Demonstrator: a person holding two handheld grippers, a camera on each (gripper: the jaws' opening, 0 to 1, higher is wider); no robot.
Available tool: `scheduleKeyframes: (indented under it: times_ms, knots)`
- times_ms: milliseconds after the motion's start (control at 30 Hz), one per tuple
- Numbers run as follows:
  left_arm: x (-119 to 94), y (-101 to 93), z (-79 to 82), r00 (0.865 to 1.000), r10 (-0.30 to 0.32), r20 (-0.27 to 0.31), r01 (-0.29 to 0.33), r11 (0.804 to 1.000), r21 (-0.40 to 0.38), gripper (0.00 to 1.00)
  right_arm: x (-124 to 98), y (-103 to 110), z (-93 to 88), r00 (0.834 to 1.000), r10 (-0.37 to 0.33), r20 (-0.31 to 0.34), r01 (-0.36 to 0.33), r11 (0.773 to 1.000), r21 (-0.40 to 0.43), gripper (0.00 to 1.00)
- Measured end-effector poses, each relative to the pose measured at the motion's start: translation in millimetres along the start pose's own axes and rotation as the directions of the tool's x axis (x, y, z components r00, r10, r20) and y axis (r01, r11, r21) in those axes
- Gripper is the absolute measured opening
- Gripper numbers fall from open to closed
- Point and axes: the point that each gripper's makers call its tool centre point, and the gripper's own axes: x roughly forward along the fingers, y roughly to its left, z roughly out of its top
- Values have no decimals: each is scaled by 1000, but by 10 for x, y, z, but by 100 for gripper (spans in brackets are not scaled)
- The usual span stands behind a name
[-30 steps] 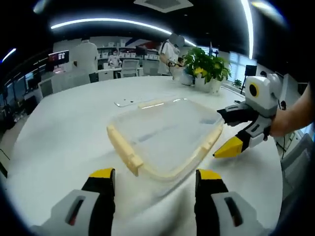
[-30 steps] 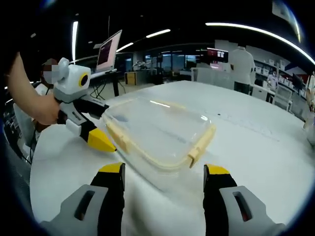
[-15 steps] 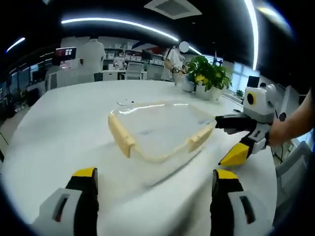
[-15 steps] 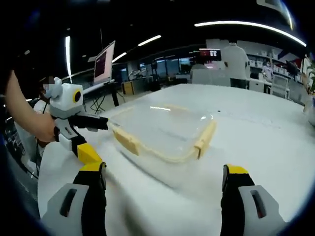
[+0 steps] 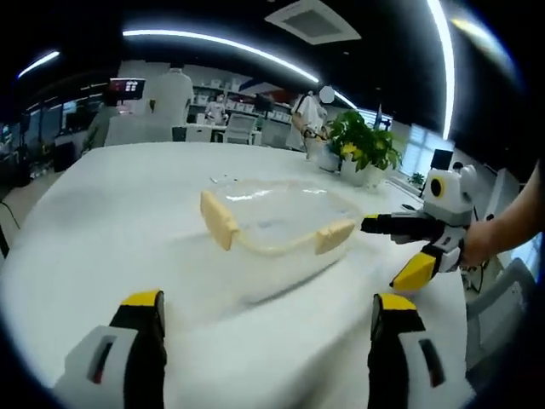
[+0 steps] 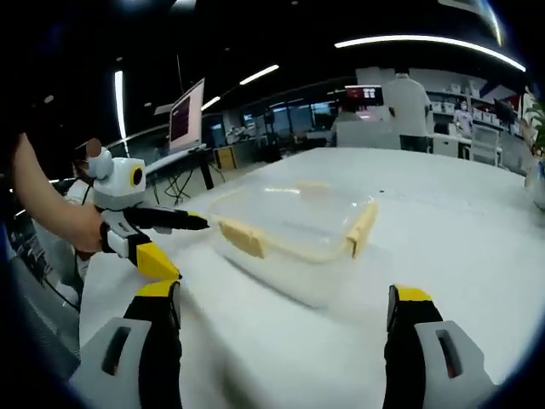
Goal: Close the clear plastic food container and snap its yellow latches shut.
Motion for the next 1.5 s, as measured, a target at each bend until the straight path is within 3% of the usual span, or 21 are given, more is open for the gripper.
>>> scheduleKeyframes:
  times_ms: [200, 567, 933, 1133, 1367, 1500]
  knots:
    - [-153, 51, 62, 999, 31, 35, -29, 998, -57, 99, -132, -36, 47, 999, -33, 19, 32, 999, 26, 100]
    - [-484, 110, 64, 996, 77, 51, -73, 994, -80, 93, -410, -50, 115, 998, -52, 45, 49, 997, 54, 94]
    - [-837, 189, 61, 991, 106, 75, -98, 989, -110, 89, -859, -163, 242, 991, -108, 85, 100, 991, 90, 92]
    - [-1015, 136, 98, 988, 105, 117, -91, 988, -122, 86, -1168, -119, 316, 981, -157, 113, 143, 982, 119, 91]
    - [-1215, 118, 79, 982, 122, 143, -95, 979, -183, 84, -1330, -70, 271, 982, -160, 100, 149, 982, 112, 90]
    - [-1349, 43, 71, 982, 120, 149, -96, 982, -161, 83, -1455, -73, 278, 979, -170, 116, 156, 980, 120, 90]
